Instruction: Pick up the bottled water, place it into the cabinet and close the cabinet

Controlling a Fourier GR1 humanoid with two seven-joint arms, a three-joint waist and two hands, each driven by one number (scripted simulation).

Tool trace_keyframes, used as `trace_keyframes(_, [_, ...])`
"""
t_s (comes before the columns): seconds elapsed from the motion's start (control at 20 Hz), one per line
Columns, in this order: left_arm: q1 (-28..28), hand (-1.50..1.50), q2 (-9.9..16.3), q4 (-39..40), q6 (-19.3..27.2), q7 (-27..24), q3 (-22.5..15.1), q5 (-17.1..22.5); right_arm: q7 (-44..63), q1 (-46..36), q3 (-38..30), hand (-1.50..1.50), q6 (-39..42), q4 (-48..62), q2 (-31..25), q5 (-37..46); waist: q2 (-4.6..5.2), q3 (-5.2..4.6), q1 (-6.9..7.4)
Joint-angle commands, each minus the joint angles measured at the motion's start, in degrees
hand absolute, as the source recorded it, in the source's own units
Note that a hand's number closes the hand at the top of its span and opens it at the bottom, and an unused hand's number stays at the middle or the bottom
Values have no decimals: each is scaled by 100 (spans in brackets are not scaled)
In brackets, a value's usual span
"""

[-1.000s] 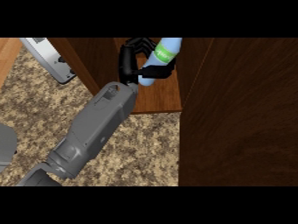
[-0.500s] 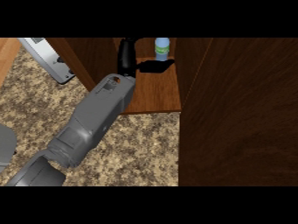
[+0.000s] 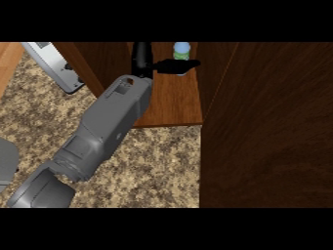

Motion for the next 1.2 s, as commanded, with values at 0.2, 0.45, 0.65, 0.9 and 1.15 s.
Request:
trace_keyframes(0.2, [384,-150,-27,-671,-883,-362,-36,464,348,92,-268,-150,-46,-604,-145,-689,-42,0,34])
trace_keyframes(0.45, [819,-150,-27,-1432,-1055,48,-392,599,664,62,-276,-150,-174,-892,-228,-758,-101,-1,214])
trace_keyframes(0.65, [1495,-150,-27,-2488,-712,410,-951,653,590,213,-44,-150,-107,-785,-37,-478,-162,2,312])
trace_keyframes(0.9, [2322,-150,-27,-3504,-676,430,-1238,538,1059,-41,104,-150,-457,-1038,-85,-640,-135,-3,443])
trace_keyframes(1.15, [3143,-150,322,-4905,-573,864,-1569,428,1027,-42,123,-150,-473,-1002,-47,-533,-137,0,425])
